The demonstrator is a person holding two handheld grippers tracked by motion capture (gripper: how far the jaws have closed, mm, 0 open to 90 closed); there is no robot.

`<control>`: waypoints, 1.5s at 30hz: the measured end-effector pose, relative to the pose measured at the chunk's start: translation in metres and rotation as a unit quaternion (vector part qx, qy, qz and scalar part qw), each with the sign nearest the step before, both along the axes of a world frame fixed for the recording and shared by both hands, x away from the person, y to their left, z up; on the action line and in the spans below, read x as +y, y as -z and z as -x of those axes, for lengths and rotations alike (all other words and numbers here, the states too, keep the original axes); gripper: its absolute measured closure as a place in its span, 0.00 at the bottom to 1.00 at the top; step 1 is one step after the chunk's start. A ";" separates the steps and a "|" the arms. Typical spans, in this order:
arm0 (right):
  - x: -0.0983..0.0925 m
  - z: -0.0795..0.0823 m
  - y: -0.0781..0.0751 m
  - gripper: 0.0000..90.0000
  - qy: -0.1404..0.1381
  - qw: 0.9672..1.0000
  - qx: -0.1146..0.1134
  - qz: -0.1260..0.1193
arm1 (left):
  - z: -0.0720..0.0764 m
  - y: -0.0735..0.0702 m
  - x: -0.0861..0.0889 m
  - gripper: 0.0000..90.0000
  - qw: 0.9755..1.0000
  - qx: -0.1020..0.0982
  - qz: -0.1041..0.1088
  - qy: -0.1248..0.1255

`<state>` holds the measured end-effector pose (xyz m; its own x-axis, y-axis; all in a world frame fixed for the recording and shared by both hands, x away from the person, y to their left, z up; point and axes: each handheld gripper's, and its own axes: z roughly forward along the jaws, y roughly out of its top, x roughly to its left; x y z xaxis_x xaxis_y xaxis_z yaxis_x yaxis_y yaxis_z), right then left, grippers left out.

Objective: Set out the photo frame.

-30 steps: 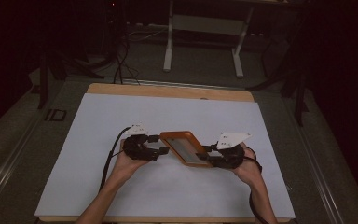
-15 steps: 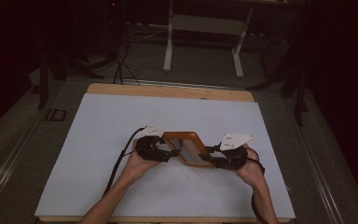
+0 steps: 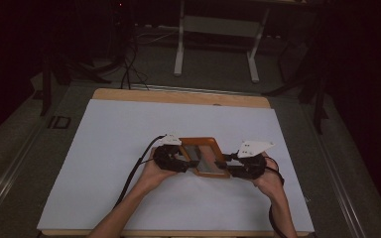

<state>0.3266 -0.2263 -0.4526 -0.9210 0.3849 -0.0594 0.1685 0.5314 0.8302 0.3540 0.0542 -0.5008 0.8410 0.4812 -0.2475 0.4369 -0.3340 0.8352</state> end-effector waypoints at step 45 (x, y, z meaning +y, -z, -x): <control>-0.001 -0.004 0.004 0.67 0.072 0.997 0.007 0.006 | 0.022 -0.021 -0.002 0.63 0.998 -0.040 -0.020 -0.049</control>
